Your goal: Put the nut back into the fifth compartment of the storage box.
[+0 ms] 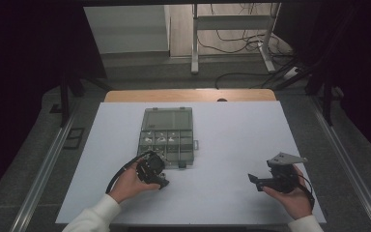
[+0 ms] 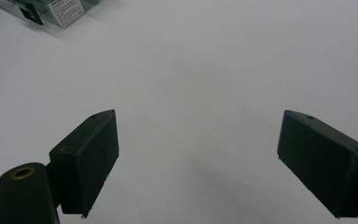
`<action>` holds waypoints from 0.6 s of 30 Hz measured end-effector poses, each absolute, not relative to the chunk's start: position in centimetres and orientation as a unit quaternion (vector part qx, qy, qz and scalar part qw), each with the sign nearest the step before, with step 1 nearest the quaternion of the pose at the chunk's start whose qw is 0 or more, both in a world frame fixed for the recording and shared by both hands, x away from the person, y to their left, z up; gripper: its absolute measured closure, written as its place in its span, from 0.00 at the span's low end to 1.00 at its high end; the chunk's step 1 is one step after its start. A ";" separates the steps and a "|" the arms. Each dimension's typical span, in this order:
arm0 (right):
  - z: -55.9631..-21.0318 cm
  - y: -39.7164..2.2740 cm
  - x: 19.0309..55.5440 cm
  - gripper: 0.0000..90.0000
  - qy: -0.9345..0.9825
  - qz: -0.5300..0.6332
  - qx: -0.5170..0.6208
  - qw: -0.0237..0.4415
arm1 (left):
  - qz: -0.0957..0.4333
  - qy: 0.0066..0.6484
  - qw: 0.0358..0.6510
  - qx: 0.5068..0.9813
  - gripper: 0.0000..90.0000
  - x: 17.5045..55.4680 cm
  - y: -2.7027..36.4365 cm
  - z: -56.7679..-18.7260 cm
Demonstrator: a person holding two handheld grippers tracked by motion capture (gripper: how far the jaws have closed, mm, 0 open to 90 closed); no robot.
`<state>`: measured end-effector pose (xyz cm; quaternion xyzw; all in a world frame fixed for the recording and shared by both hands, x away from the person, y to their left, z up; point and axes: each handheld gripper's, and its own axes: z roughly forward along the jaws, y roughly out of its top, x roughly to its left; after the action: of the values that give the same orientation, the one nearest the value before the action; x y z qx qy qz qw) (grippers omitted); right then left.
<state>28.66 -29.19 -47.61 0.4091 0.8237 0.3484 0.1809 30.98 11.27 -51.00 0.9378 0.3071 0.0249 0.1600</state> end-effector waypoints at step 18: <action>-47.6 -29.0 28.7 0.15 0.826 0.348 0.406 0.177 | 0.016 0.294 0.125 0.947 0.77 31.9 10.4 -50.6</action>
<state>28.65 -29.05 -47.60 0.4061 0.8261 0.3483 0.1771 31.95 10.36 -50.55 0.9474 0.2941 0.0158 0.1253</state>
